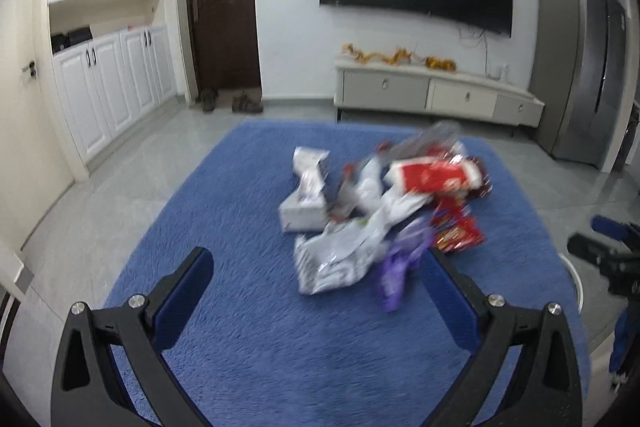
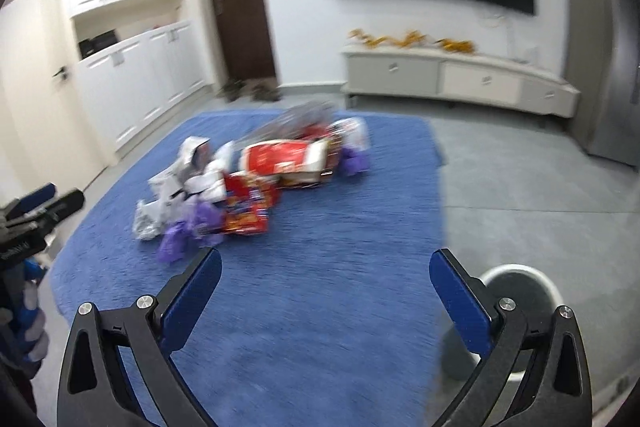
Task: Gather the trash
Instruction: 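Grasp the white plastic bag with the left gripper while the right gripper grasps the red snack bag, then carry both bags over the white bin and open both grippers to drop them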
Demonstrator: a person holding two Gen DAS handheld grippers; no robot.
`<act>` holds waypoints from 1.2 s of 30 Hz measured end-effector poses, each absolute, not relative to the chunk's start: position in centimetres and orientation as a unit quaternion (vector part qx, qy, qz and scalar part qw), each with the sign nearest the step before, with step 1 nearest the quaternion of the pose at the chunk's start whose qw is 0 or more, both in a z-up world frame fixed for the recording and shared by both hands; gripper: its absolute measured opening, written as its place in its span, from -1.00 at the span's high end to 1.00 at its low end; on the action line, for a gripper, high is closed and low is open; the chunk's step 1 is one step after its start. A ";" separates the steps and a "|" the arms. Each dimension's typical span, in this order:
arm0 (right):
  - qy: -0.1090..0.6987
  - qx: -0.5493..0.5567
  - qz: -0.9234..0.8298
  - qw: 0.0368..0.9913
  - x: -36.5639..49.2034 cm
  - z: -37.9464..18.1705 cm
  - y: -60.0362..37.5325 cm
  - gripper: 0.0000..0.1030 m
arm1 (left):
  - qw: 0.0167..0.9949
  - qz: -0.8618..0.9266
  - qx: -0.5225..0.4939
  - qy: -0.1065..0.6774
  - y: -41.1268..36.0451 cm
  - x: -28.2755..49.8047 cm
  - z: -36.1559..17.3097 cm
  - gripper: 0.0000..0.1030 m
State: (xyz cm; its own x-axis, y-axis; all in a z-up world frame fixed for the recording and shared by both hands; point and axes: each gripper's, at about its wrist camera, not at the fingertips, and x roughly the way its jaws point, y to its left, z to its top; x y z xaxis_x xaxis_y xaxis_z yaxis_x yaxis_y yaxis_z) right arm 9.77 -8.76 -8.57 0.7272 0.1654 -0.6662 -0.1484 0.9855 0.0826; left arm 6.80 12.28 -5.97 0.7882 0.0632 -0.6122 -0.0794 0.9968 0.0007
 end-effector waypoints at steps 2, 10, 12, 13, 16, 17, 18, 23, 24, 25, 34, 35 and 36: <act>0.374 0.019 0.110 0.921 11.6 -9.6 -7.6 -0.85 | 0.938 0.029 -0.024 0.345 13.3 7.7 -7.3 -1.00; 0.426 0.031 0.175 0.887 18.7 -13.9 -3.8 -0.49 | 0.915 -0.015 -0.065 0.397 15.0 12.2 -10.8 -0.91; 0.436 0.033 0.181 0.881 20.0 -14.8 -3.3 -0.34 | 0.914 -0.010 -0.063 0.400 15.0 13.4 -11.0 -0.90; 0.441 0.036 0.184 0.878 20.4 -15.1 -3.3 -0.27 | 0.913 -0.010 -0.066 0.402 15.2 14.1 -11.2 -0.85; 0.453 0.049 0.194 0.869 21.5 -16.0 -3.3 -0.10 | 0.906 -0.009 -0.080 0.417 16.1 15.7 -12.4 -0.62; 0.456 0.050 0.196 0.867 22.0 -16.3 -3.3 0.02 | 0.900 -0.012 -0.086 0.426 16.4 16.1 -13.0 -0.56; 0.459 0.052 0.200 0.864 22.3 -16.5 -3.3 0.09 | 0.896 -0.013 -0.089 0.435 16.5 16.4 -13.5 -0.41; 0.469 0.051 0.214 0.856 22.5 -17.0 -2.9 0.72 | 0.886 -0.044 -0.109 0.449 16.8 16.3 -14.5 0.78; 0.465 0.048 0.215 0.857 22.1 -16.6 -3.0 0.77 | 0.887 -0.045 -0.111 0.446 16.8 16.0 -14.2 0.79; 0.461 0.048 0.217 0.859 21.8 -16.3 -3.1 0.82 | 0.890 -0.040 -0.107 0.442 16.7 15.7 -13.8 0.80; 0.404 0.080 0.206 0.887 17.2 -11.6 -7.4 0.90 | 0.925 -0.005 -0.061 0.374 15.4 11.4 -7.2 0.84; 0.397 0.083 0.200 0.892 16.3 -11.0 -8.4 0.90 | 0.929 -0.009 -0.057 0.366 14.8 11.2 -6.1 0.84; 0.391 0.085 0.193 0.896 15.6 -10.4 -9.4 0.90 | 0.932 -0.017 -0.053 0.359 14.0 11.0 -5.2 0.84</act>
State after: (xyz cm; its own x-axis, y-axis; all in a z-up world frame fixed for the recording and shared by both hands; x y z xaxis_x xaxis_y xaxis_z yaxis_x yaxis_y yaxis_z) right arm 15.62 -9.45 -10.45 0.6194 0.4124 -0.6681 -0.2793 0.9110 0.3034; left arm 10.96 14.02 -5.18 0.7424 -0.0689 -0.6664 -0.0068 0.9939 -0.1104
